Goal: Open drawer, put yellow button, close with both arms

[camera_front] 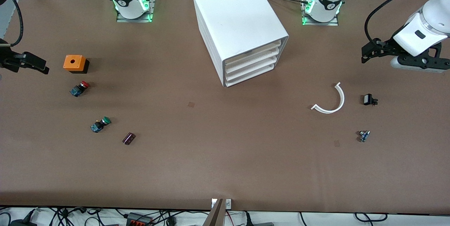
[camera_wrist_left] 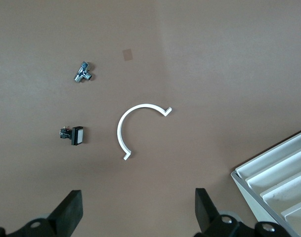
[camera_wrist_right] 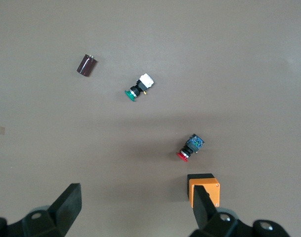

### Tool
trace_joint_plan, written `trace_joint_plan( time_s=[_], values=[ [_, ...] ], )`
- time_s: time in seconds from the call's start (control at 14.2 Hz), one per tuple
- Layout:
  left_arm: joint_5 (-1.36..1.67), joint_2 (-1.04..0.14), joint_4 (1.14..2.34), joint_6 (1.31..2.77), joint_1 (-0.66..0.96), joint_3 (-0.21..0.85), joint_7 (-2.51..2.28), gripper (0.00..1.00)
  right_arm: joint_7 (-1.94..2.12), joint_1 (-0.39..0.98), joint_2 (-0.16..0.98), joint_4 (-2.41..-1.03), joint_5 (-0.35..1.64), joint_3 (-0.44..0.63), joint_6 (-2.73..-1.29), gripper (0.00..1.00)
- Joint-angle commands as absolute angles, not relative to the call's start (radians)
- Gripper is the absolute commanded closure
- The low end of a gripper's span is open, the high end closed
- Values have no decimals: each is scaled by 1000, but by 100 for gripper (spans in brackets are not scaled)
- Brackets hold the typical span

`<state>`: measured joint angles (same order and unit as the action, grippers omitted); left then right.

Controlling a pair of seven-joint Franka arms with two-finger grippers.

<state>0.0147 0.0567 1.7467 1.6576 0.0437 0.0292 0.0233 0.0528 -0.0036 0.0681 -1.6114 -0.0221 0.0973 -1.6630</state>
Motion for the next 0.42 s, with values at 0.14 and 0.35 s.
trace_joint_plan(
  time_s=[0.14, 0.35],
  values=[
    [-3, 46, 1718, 1629, 43, 34, 17, 0, 52, -2, 43, -1628, -32, 95, -1654, 0],
    [-3, 46, 1717, 1626, 43, 34, 12, 0, 52, -2, 43, -1628, -34, 94, -1655, 0]
  ],
)
